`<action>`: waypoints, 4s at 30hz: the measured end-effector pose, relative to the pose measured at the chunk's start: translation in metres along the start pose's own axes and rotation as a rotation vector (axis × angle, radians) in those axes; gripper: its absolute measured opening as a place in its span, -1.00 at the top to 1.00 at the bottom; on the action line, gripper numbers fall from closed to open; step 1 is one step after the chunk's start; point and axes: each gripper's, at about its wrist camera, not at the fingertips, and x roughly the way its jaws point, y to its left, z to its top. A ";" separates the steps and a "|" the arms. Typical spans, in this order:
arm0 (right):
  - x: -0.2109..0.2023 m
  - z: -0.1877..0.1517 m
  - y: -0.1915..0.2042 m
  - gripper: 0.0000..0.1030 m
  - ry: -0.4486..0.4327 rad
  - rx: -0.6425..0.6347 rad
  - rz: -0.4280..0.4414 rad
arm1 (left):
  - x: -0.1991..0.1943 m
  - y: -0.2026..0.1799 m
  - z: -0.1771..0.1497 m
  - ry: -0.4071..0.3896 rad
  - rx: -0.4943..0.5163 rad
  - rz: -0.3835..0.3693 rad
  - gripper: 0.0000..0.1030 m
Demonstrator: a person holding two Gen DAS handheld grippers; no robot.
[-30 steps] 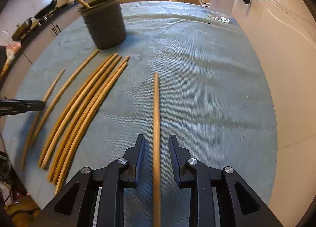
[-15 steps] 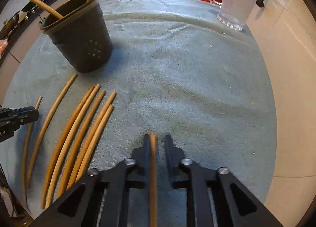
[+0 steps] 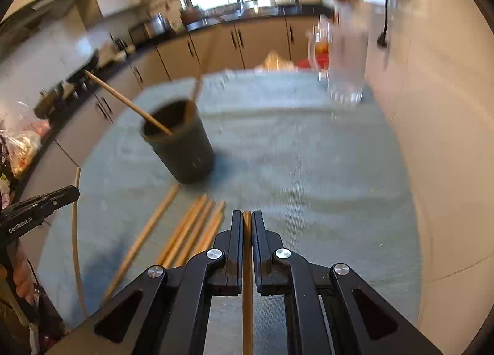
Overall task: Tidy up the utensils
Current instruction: 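Raise both held chopsticks upright and carry them above the black cup, then drop the chopsticks into the black cup by opening both tools, then close the left tool on a chopstick while the right tool grasps another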
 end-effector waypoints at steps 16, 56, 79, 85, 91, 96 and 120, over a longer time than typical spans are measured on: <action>-0.109 -0.015 0.026 0.89 -0.275 -0.052 0.017 | -0.093 -0.035 -0.041 -0.221 0.122 -0.001 0.90; -0.057 0.150 0.035 0.88 -0.602 0.145 0.137 | -0.007 -0.050 0.152 -0.361 -0.031 -0.002 0.90; -0.042 0.118 0.022 0.11 -0.419 0.124 0.057 | -0.075 -0.022 0.094 -0.362 -0.099 -0.018 0.13; -0.068 0.078 0.023 -0.10 -0.337 0.071 0.048 | -0.096 -0.012 0.031 -0.356 -0.094 0.024 -0.23; -0.019 0.002 0.020 -0.02 -0.067 0.030 0.093 | -0.025 -0.006 -0.023 -0.089 -0.077 0.014 -0.23; 0.030 -0.054 0.025 0.43 0.109 0.052 0.151 | 0.042 -0.023 -0.060 0.135 0.061 0.051 0.08; 0.049 -0.092 0.037 0.84 0.186 -0.082 -0.034 | 0.060 0.000 -0.103 0.438 -0.174 -0.046 0.86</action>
